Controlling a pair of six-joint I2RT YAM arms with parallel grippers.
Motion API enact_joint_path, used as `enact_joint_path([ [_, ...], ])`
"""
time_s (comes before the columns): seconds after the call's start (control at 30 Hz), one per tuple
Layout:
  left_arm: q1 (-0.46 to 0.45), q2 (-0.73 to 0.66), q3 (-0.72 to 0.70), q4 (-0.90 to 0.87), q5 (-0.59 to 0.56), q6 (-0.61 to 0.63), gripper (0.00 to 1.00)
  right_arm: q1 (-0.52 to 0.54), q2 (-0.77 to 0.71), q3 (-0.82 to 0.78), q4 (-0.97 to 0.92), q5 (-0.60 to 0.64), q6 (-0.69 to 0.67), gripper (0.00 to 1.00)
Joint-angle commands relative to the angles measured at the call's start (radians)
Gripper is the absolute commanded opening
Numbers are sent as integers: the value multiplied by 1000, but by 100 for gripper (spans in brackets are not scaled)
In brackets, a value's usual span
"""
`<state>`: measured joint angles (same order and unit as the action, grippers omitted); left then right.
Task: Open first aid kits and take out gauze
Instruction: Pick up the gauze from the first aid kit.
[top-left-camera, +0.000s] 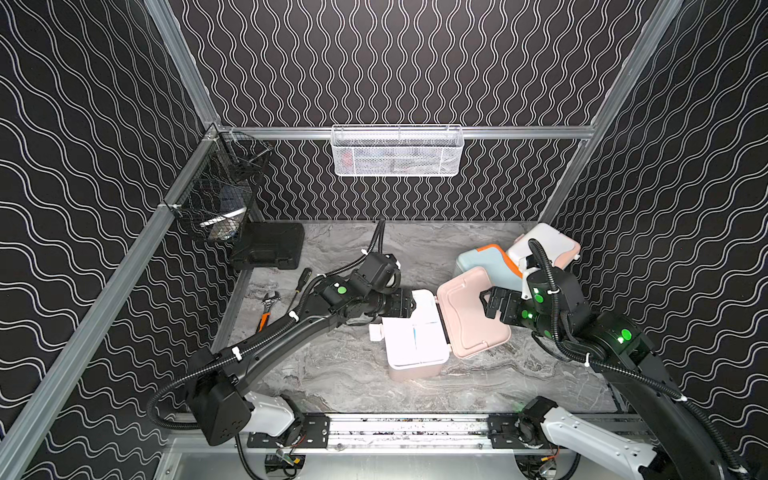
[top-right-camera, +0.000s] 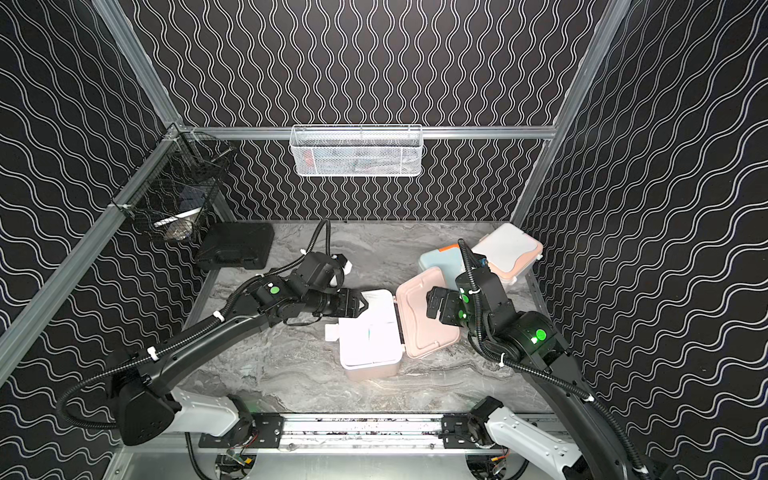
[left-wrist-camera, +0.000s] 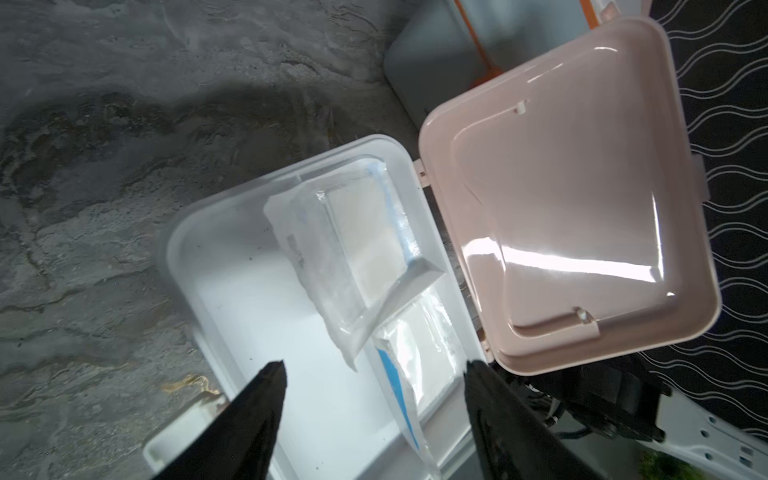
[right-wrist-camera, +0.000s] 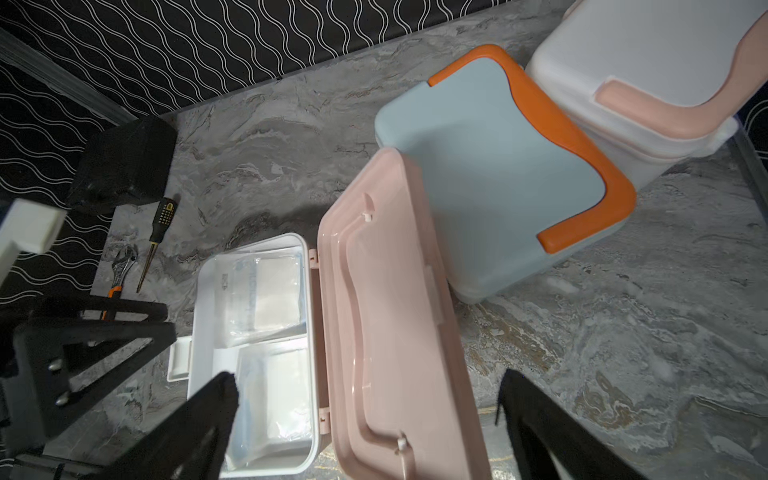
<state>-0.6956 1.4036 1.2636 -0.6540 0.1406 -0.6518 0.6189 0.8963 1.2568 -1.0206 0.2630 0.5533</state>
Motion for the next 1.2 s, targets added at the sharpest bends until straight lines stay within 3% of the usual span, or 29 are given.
enact_joint_path([
  [0.0,22,24,-11,21,3,26,72,-1,-6,0,24,-74,-39,100],
  [0.2,57,69,-37,102,93,13,66,-1,18,-53,114,-330,-61,94],
  [0.4,80,114,-69,191,173,-17,55,1,51,-111,159,-452,-55,86],
  [0.63,83,146,-82,235,209,-27,40,4,72,-164,178,-504,-55,84],
  [0.73,83,145,-86,232,209,-22,29,4,82,-173,182,-512,-55,84],
  [0.83,84,125,-89,221,197,-18,19,5,86,-174,181,-511,-56,89],
  [0.93,83,103,-80,200,185,-7,6,7,87,-173,180,-503,-56,100],
  [1.0,83,84,-72,190,182,-3,0,7,90,-170,179,-495,-54,100],
  [1.17,89,25,-8,105,135,33,0,7,89,-153,173,-466,-47,100],
])
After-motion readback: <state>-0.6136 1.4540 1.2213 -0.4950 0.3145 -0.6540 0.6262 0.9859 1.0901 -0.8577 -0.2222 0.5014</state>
